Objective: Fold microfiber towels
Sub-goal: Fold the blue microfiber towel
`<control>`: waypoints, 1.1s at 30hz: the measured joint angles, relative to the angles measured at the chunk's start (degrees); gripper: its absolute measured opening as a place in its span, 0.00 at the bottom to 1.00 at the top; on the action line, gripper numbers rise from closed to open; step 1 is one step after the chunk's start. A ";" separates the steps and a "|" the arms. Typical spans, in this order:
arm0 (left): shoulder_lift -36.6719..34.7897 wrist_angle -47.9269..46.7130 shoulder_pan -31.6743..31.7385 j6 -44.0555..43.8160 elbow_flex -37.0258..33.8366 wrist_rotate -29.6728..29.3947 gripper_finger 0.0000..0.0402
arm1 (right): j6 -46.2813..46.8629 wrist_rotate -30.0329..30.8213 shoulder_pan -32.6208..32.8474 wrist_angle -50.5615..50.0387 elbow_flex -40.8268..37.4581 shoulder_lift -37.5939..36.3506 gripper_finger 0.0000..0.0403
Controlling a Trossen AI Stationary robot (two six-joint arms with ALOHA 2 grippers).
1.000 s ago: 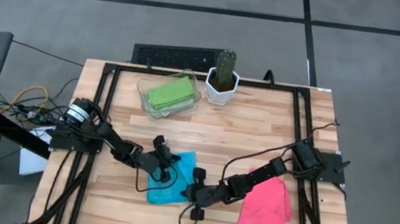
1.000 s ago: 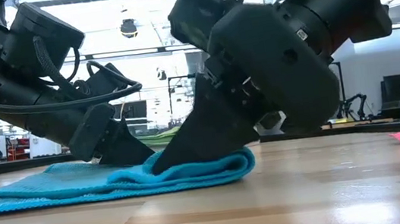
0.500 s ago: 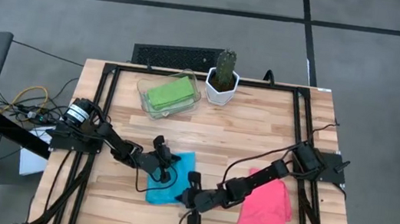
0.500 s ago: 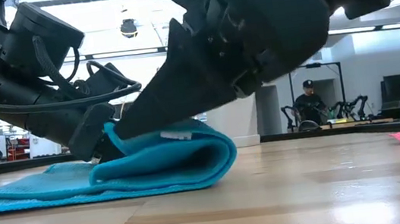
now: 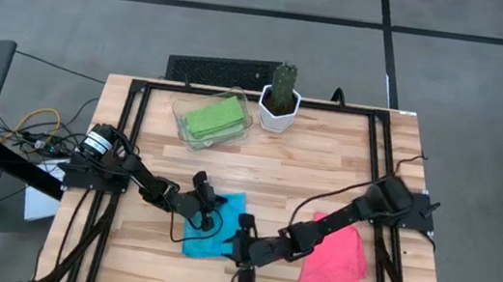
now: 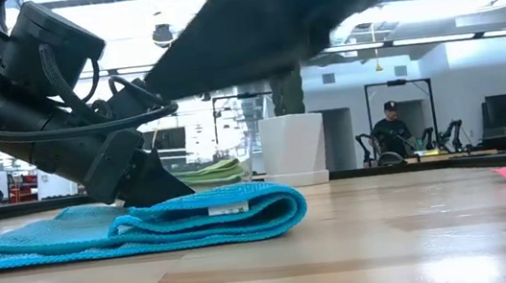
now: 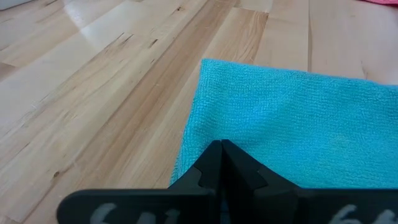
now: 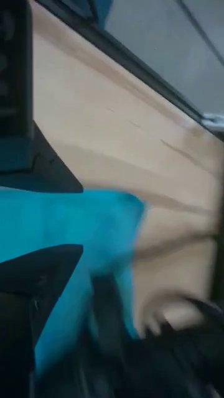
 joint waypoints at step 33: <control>0.00 -0.04 0.09 0.48 0.00 0.39 0.00 | 2.98 8.02 -11.72 31.85 -25.77 -5.83 0.07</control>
